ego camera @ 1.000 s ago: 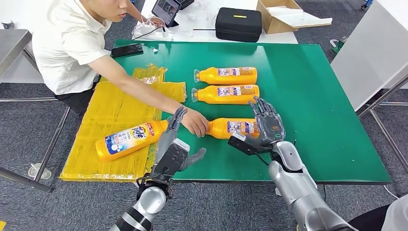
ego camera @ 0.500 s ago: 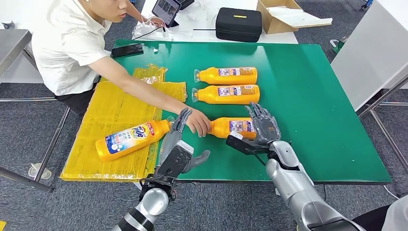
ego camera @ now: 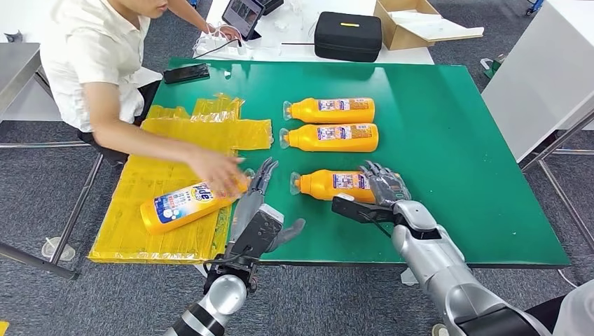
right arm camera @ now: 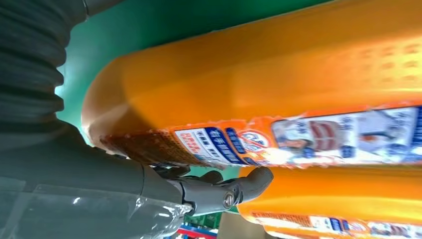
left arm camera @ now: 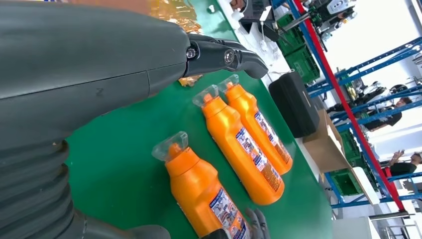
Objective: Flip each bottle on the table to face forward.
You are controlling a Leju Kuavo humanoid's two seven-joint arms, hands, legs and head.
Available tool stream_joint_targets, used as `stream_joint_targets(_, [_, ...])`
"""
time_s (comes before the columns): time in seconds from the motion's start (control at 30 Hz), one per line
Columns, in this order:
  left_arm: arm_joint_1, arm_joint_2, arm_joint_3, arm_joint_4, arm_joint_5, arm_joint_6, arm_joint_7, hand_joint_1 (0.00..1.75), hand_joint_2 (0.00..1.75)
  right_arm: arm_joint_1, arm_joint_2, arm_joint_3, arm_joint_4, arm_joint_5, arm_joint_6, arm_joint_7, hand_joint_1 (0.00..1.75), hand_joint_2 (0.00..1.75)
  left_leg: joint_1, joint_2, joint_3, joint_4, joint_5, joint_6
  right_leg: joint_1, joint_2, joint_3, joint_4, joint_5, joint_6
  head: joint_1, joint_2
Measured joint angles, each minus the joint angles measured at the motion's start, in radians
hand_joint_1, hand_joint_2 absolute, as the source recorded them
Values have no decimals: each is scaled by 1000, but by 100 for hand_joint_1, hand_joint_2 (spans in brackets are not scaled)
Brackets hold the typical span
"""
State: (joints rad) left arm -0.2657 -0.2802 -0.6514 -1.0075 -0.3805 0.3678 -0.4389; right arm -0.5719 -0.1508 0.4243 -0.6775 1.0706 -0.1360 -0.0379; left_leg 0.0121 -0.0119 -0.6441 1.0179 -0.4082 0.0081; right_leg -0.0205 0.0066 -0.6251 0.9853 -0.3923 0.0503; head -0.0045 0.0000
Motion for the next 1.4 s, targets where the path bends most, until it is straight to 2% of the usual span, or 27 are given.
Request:
stream_joint_targets(0.23, [2,0,1,0,-14,6,10,0,175,-27,-34,28,1,58,25,114,0,175,0,-1,0,0,0,0,0,-1,0,0,0,0,0,0])
stream_joint_targets(0.33, [4,0,1,0,-21,7,12,0,175,-30,-44,31,1,75,33,139,3,175,0,-1,0,0,0,0,0,0,0,0,0,0,0,0])
stream_joint_targets(0.47, [4,0,1,0,-20,6,11,0,175,-36,-47,31,8,55,69,125,175,175,0,-1,0,0,0,0,0,0,0,0,0,0,0,0])
stream_joint_targets(0.63, [3,0,1,6,-7,3,-7,0,175,-38,-50,12,38,-48,91,16,175,175,0,0,1,0,0,0,0,0,0,0,0,0,0,0])
stream_joint_targets(0.83, [3,0,1,10,8,2,-27,0,175,-2,-52,-38,58,-146,-10,-114,175,175,0,-1,1,0,0,0,0,0,0,0,0,0,0,0])
stream_joint_targets(1.1, [2,0,1,10,15,1,-31,0,175,26,-48,-76,60,-177,-49,-165,175,175,0,0,1,0,0,0,0,0,0,0,0,0,0,0])
stream_joint_targets(1.4, [6,0,1,9,21,23,-51,0,175,109,-18,-139,28,-263,-219,-284,175,175,0,0,0,0,0,0,0,0,0,0,0,0,0,0])
